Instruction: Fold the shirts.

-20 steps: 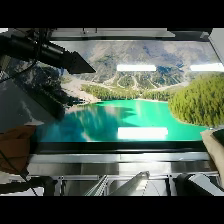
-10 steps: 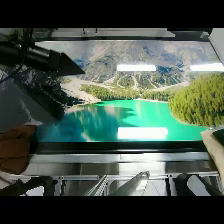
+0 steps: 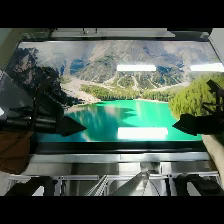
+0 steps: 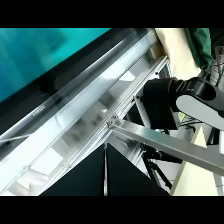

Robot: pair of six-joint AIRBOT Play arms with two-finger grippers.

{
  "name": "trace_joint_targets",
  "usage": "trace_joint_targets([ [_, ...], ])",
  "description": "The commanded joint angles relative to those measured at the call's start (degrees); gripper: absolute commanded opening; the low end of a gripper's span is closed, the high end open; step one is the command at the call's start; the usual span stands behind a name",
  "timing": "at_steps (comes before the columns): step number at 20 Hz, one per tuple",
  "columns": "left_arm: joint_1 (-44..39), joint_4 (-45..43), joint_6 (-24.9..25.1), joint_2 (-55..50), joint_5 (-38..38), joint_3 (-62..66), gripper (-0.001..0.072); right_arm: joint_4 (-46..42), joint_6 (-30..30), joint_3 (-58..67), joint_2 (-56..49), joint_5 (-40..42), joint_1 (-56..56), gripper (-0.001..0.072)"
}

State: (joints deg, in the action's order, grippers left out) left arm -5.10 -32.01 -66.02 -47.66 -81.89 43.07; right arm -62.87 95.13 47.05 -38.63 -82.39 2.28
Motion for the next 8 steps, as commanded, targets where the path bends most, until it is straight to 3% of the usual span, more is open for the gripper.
trace_joint_targets([
  [1,-0.04,0.04,-0.26,6.56,1.11,-4.98,0.0008,2.78,0.24,-1.64,0.87,0.98,-2.97,0.0033],
  [8,-0.04,0.17,-0.55,8.41,1.57,-4.98,0.0008,2.71,0.24,-1.64,0.87,0.96,-2.97,0.0034],
])
